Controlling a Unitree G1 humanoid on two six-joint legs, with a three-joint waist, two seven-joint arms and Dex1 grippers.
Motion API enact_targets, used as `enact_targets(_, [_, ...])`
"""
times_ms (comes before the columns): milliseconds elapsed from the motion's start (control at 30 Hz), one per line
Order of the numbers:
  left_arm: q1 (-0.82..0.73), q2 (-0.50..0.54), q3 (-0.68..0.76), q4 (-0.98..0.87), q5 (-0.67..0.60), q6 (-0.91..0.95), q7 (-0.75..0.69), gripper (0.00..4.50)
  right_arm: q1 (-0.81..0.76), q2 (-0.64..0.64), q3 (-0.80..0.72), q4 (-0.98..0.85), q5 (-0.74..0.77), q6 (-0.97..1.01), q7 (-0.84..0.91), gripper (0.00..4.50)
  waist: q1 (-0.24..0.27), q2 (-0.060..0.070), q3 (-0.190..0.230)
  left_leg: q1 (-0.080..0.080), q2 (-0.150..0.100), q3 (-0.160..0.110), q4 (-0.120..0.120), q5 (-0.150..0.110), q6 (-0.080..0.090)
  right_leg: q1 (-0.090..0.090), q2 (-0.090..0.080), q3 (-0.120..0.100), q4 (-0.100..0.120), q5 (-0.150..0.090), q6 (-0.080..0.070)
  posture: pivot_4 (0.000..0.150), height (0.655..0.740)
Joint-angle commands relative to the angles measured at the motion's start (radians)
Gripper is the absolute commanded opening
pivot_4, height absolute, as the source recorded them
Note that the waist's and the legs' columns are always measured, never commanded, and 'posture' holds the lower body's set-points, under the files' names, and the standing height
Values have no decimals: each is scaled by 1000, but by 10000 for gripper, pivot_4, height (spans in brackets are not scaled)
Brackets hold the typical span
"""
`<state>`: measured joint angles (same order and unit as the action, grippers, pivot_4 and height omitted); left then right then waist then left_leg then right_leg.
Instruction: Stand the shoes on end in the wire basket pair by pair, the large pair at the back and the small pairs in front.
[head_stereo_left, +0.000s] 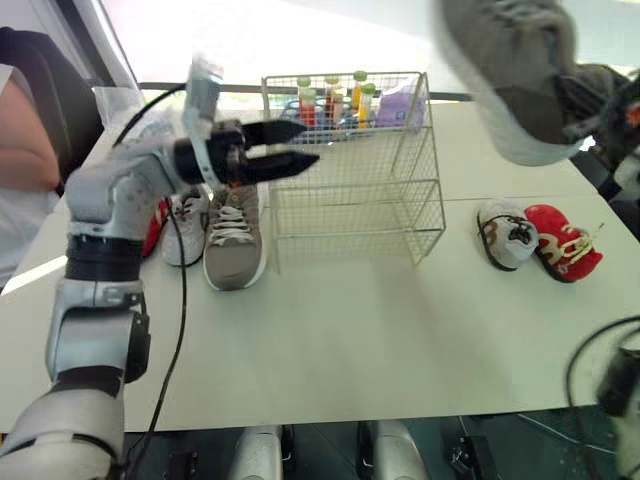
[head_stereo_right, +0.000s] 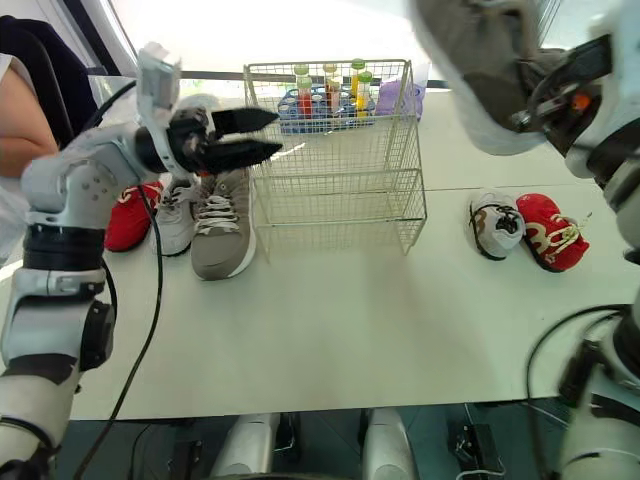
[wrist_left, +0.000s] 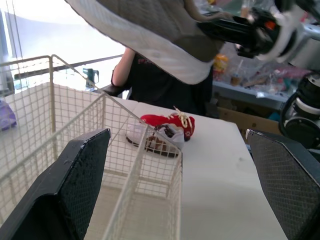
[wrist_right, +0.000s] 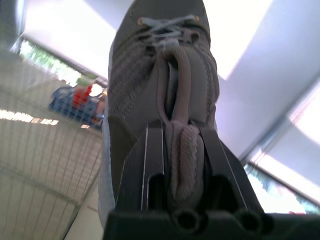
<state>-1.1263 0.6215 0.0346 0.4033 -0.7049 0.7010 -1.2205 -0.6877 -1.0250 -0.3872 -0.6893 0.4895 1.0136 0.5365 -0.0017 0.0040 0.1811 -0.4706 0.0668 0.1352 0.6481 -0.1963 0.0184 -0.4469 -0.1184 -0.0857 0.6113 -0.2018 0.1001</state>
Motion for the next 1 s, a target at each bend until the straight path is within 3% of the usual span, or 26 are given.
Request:
enact_targets(33, [-89,34,28,96,24,2,-71,45000,63,-72,29,39,-87,-334,176,1693,-8,-1,0,0,0,0,0,0,0,1,0,0,0,0,0,1500,7400])
enact_targets(167, [-136,48,28,177,62,-15,-116,45000,123,-86,92,123,-178,-619,271,1693,-9,-2,1,0,-1,0,2,0,0,2,-1,0,-1,0,0,1500,7400])
enact_targets(300, [-127,58,22,188,100,-35,-136,45000,83,-54,143,181,-212,-762,293,1693,-11,-3,2,-1,-1,0,3,0,0,1,-1,0,0,0,0,1500,7400])
enact_targets(700, [-107,108,52,195,154,-60,-148,45000,-32,-40,197,250,-233,-849,324,1693,-9,-2,2,-4,0,0,4,0,0,-2,-1,0,2,1,1,1500,7400])
enact_targets(1000, [-148,82,57,238,175,-73,-144,45000,-40,3,282,207,-244,-878,349,1693,-9,-2,2,-4,0,0,5,0,0,-2,-1,0,3,2,3,1500,7400])
